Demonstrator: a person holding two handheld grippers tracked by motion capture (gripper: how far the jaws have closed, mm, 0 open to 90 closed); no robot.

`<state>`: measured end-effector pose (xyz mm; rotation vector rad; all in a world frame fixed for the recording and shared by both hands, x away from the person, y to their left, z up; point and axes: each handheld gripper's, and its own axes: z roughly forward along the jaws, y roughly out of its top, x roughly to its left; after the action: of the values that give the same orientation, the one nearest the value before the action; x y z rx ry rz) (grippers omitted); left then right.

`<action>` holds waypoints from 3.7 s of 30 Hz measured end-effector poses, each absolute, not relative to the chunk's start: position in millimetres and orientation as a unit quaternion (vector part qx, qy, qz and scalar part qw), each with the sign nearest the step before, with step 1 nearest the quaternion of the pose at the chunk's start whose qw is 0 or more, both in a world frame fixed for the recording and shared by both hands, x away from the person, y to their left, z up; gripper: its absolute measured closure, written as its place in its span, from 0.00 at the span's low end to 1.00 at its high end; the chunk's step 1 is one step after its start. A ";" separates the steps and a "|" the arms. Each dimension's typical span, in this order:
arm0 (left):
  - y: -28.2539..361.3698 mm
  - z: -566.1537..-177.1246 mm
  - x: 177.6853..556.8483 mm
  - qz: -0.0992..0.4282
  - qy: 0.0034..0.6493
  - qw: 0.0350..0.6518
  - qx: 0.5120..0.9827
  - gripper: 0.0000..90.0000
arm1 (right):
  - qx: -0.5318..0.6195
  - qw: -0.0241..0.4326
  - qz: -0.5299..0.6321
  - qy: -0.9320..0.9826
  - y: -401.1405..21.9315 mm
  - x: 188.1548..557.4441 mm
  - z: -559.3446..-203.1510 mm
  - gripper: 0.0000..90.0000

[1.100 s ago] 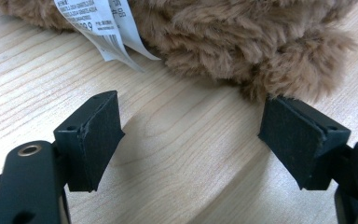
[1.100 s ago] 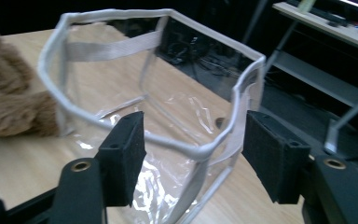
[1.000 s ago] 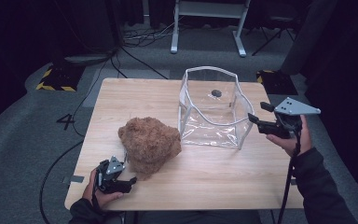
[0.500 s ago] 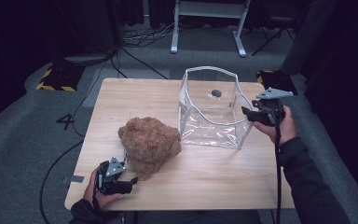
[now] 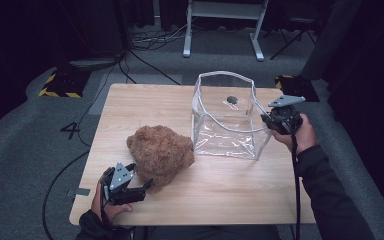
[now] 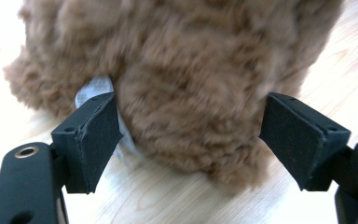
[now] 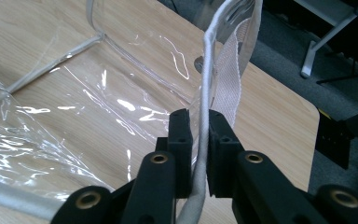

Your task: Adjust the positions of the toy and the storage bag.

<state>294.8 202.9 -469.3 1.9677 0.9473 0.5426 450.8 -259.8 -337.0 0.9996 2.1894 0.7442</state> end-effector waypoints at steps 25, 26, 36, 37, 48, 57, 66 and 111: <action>169.6 -418.4 301.7 0.245 0.343 0.477 0.771 0.18 | 0.376 0.287 0.295 0.830 -277.7 443.6 -335.6 0.96; 167.2 -418.0 302.2 0.248 0.340 0.474 0.773 0.18 | 0.376 0.287 0.296 0.830 -277.7 443.6 -335.7 0.96; 161.7 -405.4 304.4 0.283 0.327 0.478 0.764 0.17 | 0.377 0.279 0.290 0.834 -271.3 445.3 -332.3 0.96; 161.7 -405.4 304.4 0.283 0.327 0.478 0.764 0.17 | 0.377 0.279 0.290 0.834 -271.3 445.3 -332.3 0.96; 124.4 -416.1 327.0 0.232 0.272 0.431 0.829 0.00 | 0.372 0.274 0.292 0.837 -268.8 442.3 -330.5 0.96; 82.8 -424.4 344.7 0.236 0.218 0.361 0.875 0.05 | 0.369 0.274 0.293 0.838 -263.8 441.6 -329.6 0.96; 64.3 -425.7 352.2 0.252 0.182 0.311 0.898 0.45 | 0.358 0.268 0.293 0.845 -259.2 440.0 -331.4 0.95; 178.0 -409.0 360.8 0.264 0.339 0.492 0.758 0.56 | 0.314 0.232 0.352 0.851 -255.7 396.3 -338.1 0.95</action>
<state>360.8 178.0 -409.0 1.8390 0.8219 0.6413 396.3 -255.7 -338.1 0.8628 2.3374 0.9681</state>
